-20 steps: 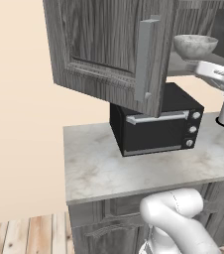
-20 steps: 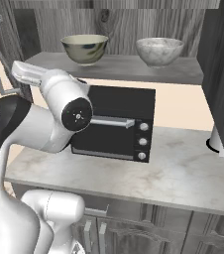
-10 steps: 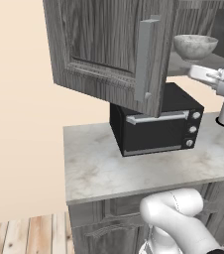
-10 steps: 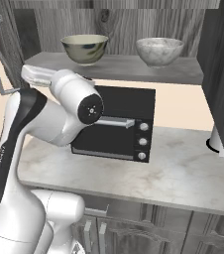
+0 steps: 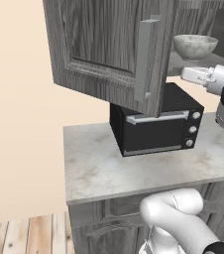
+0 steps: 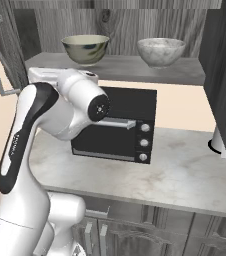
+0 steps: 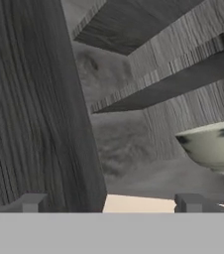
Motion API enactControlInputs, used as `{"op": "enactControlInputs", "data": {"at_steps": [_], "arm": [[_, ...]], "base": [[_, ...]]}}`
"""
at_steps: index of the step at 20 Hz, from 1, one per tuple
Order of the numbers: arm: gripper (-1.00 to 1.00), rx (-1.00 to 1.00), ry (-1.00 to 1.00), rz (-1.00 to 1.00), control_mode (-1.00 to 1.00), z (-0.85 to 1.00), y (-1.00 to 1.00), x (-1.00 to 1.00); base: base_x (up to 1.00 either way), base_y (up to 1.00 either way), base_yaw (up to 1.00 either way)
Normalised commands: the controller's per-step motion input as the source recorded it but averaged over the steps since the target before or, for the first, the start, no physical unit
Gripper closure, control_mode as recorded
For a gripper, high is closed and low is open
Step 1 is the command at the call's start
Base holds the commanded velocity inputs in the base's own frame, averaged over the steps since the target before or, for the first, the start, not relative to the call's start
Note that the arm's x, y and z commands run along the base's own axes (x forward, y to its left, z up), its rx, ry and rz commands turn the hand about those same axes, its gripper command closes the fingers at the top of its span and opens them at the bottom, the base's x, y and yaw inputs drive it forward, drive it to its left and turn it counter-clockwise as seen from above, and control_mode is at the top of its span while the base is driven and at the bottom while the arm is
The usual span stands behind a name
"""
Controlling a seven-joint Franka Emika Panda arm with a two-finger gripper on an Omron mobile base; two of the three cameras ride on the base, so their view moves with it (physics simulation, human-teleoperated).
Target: Move the bowls from the cabinet to the plates on the dining table.
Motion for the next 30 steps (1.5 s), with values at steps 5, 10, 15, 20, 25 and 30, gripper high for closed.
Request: {"op": "enactControlInputs", "data": {"at_steps": [5, 10, 15, 20, 25, 30], "arm": [[-1.0, -0.04, -0.14, 0.0, -1.0, 0.0, 0.15, 0.23], [-1.0, -0.03, -0.11, 0.0, -1.0, 0.0, 0.13, 0.22], [-1.0, -0.02, -0.09, 0.0, -1.0, 0.0, 0.09, 0.16], [-1.0, -0.01, -0.06, 0.0, -1.0, 0.02, 0.12, 0.07], [-1.0, 0.0, -0.04, 0.0, -1.0, 0.04, 0.12, 0.0], [-1.0, 0.0, -0.02, 0.0, -1.0, 0.08, 0.06, -0.01]], "base": [[0.0, 0.0, 0.0], [0.0, 0.0, 0.0], [0.0, 0.0, 0.0], [0.0, 0.0, 0.0], [0.0, 0.0, 0.0], [0.0, 0.0, 0.0]]}}
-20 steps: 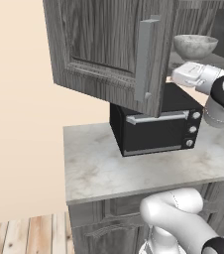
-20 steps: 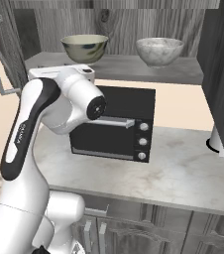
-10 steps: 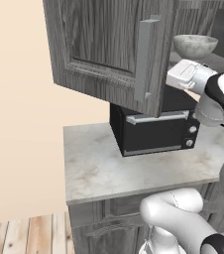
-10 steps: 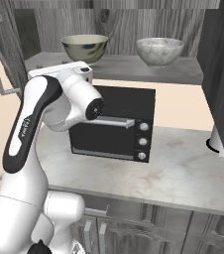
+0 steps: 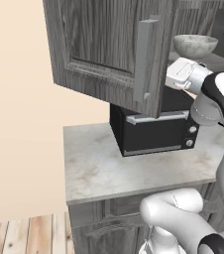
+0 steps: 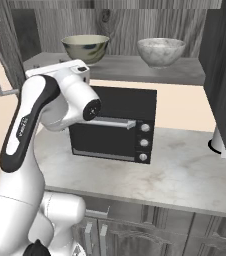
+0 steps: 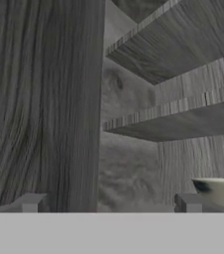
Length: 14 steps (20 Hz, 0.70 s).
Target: Move the bowls from the cabinet to the plates on the dining table.
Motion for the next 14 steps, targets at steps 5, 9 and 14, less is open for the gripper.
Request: {"op": "enactControlInputs", "data": {"at_steps": [5, 9, 14], "arm": [[-1.0, 0.04, 0.0, 0.03, -1.0, 0.16, 0.03, -0.28], [-1.0, 0.04, 0.0, 0.04, -1.0, 0.09, 0.13, -0.56], [-1.0, 0.0, -0.03, 0.01, -1.0, -0.14, 0.46, -0.5]], "base": [[0.0, 0.0, 0.0], [0.0, 0.0, 0.0], [0.0, 0.0, 0.0]]}}
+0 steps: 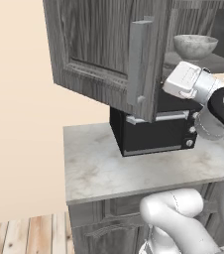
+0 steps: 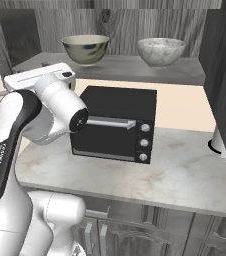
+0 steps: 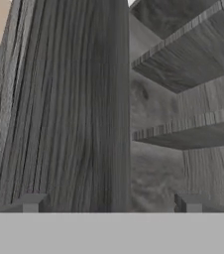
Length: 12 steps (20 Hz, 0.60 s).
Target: Move the bowls from the cabinet to the plates on the dining table.
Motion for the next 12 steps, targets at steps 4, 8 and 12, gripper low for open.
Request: {"op": "enactControlInputs", "data": {"at_steps": [4, 8, 12], "arm": [[-1.0, -0.03, -0.03, 0.0, -1.0, -0.3, 0.61, -0.28], [-1.0, -0.03, 0.0, 0.03, -1.0, -0.31, 0.62, -0.23], [-1.0, -0.03, 0.0, 0.07, -1.0, -0.18, 0.57, -0.22]], "base": [[0.0, 0.0, 0.0], [0.0, 0.0, 0.0], [0.0, 0.0, 0.0]]}}
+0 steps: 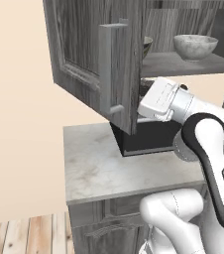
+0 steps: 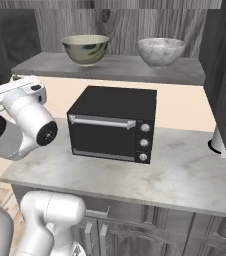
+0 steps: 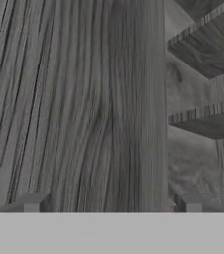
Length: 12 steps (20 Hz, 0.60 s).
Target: Move the bowls from the cabinet to the plates on the dining table.
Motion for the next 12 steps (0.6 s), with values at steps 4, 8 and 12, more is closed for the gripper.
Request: {"op": "enactControlInputs", "data": {"at_steps": [4, 8, 12], "arm": [[-1.0, -0.01, 0.0, 0.06, -1.0, -0.08, 0.59, -0.11], [-1.0, 0.01, -0.03, 0.01, -1.0, 0.0, 0.62, 0.02], [-1.0, 0.0, -0.07, 0.04, -1.0, -0.04, 0.59, -0.01]], "base": [[0.0, 0.0, 0.0], [0.0, 0.0, 0.0], [0.0, 0.0, 0.0]]}}
